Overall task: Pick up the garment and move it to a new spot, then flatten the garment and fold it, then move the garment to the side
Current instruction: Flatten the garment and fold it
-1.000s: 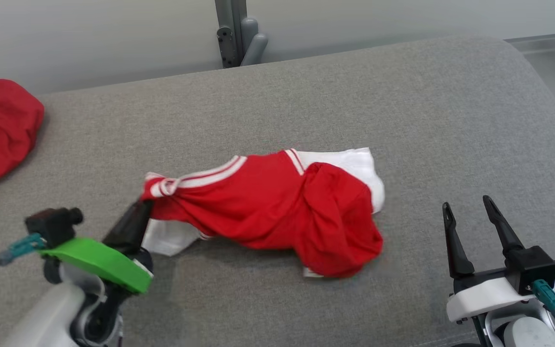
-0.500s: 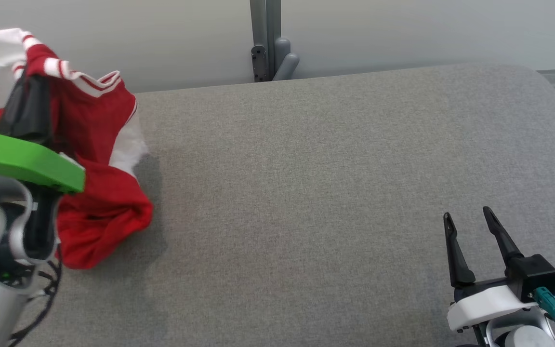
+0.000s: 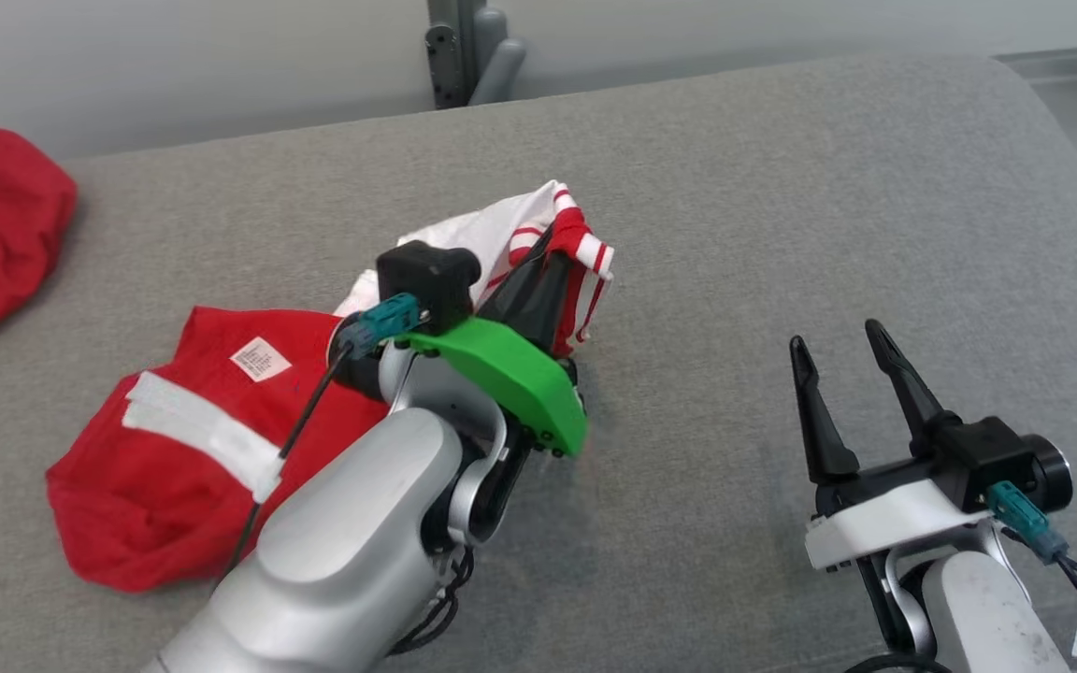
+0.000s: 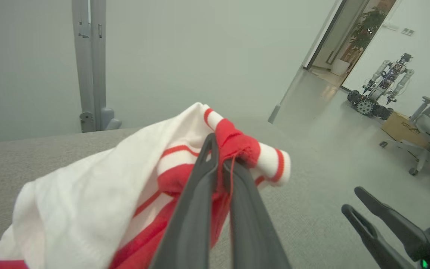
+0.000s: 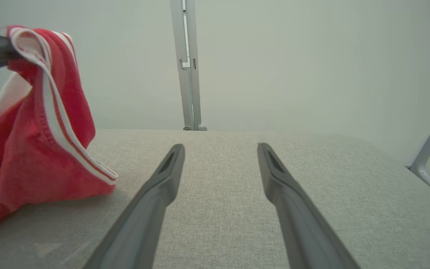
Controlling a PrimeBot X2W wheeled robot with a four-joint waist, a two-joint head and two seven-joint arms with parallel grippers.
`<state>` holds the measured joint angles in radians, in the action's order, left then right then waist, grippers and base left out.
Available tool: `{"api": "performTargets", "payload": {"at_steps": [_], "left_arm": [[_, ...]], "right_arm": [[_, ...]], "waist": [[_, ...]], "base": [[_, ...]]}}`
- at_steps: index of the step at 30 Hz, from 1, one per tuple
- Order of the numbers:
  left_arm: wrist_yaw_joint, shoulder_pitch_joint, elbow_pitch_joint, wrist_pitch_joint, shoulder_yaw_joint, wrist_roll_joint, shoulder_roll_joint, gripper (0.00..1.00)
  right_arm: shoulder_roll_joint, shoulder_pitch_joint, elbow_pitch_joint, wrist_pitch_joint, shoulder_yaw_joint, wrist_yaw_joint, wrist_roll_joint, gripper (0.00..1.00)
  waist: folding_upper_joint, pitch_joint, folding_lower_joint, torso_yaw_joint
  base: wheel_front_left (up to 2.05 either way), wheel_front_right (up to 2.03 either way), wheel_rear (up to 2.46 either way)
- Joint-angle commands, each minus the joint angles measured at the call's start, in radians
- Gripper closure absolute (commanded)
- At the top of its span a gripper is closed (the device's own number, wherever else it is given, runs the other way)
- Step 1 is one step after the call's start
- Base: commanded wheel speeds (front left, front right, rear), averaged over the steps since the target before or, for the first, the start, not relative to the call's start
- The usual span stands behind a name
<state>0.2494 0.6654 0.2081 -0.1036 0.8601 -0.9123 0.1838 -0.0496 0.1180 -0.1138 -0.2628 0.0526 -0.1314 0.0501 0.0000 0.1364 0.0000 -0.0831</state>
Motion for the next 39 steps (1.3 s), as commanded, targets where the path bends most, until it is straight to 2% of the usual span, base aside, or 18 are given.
{"api": "performTargets", "payload": {"at_steps": [1, 2, 7, 13, 14, 15, 16, 17, 18, 25, 29, 32, 34, 39], "left_arm": [[-0.024, 0.070, 0.074, -0.007, 0.017, 0.029, -0.031, 1.00], [-0.024, 0.070, 0.074, -0.007, 0.017, 0.029, -0.031, 1.00], [-0.055, 0.190, 0.225, -0.023, 0.040, 0.072, -0.092, 1.00], [-0.118, 0.253, 0.315, -0.056, 0.110, 0.089, -0.123, 1.00], [-0.132, 0.254, 0.324, -0.069, 0.124, 0.089, -0.127, 1.00], [-0.169, 0.255, 0.325, -0.080, 0.155, 0.096, -0.131, 1.00], [-0.222, 0.240, 0.316, -0.092, 0.181, 0.081, -0.134, 0.94], [-0.257, 0.204, 0.308, -0.096, 0.194, 0.032, -0.132, 0.39], [-0.276, 0.181, 0.315, -0.083, 0.217, 0.015, -0.127, 0.00], [-0.341, 0.158, 0.324, -0.031, 0.357, -0.036, -0.131, 0.00], [-0.357, 0.162, 0.271, -0.046, 0.381, -0.062, -0.132, 0.00], [-0.358, 0.125, 0.220, -0.089, 0.357, -0.098, -0.129, 0.00], [-0.325, 0.083, 0.170, -0.122, 0.319, -0.106, -0.065, 0.00], [-0.205, -0.012, 0.077, -0.145, 0.218, -0.131, 0.085, 0.00]], "right_arm": [[-0.002, 0.037, -0.002, -0.003, 0.017, 0.001, 0.021, 0.00], [-0.002, 0.037, -0.002, -0.003, 0.017, 0.001, 0.021, 0.00], [-0.001, 0.073, -0.001, -0.003, 0.035, 0.001, 0.062, 0.00], [-0.001, 0.064, -0.002, -0.003, 0.031, 0.001, 0.095, 0.00], [-0.001, 0.058, -0.001, -0.003, 0.026, 0.001, 0.097, 0.00], [0.000, 0.054, -0.005, -0.003, 0.022, 0.001, 0.098, 0.00], [0.000, 0.052, -0.009, -0.003, 0.022, 0.001, 0.096, 0.00], [0.000, 0.053, -0.010, -0.003, 0.022, 0.001, 0.095, 0.00], [0.000, 0.053, -0.012, -0.003, 0.022, 0.001, 0.094, 0.00], [-0.001, 0.053, -0.011, -0.003, -0.007, 0.001, 0.074, 0.00], [-0.002, 0.052, -0.009, -0.003, -0.006, 0.001, 0.063, 0.00], [-0.001, 0.041, -0.009, -0.003, -0.010, 0.001, 0.054, 0.00], [-0.002, 0.020, -0.003, -0.003, -0.032, 0.001, 0.039, 0.00], [-0.001, -0.016, 0.000, -0.003, -0.058, 0.001, 0.020, 0.00]], "waist": [[0.0000, 0.089, 0.0000, -0.137], [0.0000, 0.089, 0.0000, -0.137], [0.0000, 0.143, 0.0000, -0.253], [0.0000, 0.184, 0.0000, -0.348], [0.0000, 0.188, 0.0000, -0.354], [0.0000, 0.192, 0.0000, -0.357], [0.0000, 0.194, 0.0000, -0.359], [0.0000, 0.196, 0.0000, -0.361], [0.0000, 0.197, 0.0000, -0.361], [0.0000, 0.191, 0.0000, -0.304], [0.0000, 0.177, 0.0000, -0.260], [0.0000, 0.162, 0.0000, -0.230], [0.0000, 0.142, 0.0000, -0.195], [0.0000, 0.123, 0.0000, -0.132]], "base": [[0.00, 0.00, 0.00], [0.00, 0.00, 0.00], [0.00, 0.00, 0.00], [0.00, 0.00, 0.00], [0.00, 0.00, 0.00], [0.00, 0.00, 0.00], [0.00, 0.00, 0.00], [0.00, 0.00, 0.00], [0.00, 0.00, 0.00], [0.00, 0.00, 0.00], [0.00, 0.00, 0.00], [0.00, 0.00, 0.00], [0.00, 0.00, 0.00], [0.00, 0.00, 0.00]]}}
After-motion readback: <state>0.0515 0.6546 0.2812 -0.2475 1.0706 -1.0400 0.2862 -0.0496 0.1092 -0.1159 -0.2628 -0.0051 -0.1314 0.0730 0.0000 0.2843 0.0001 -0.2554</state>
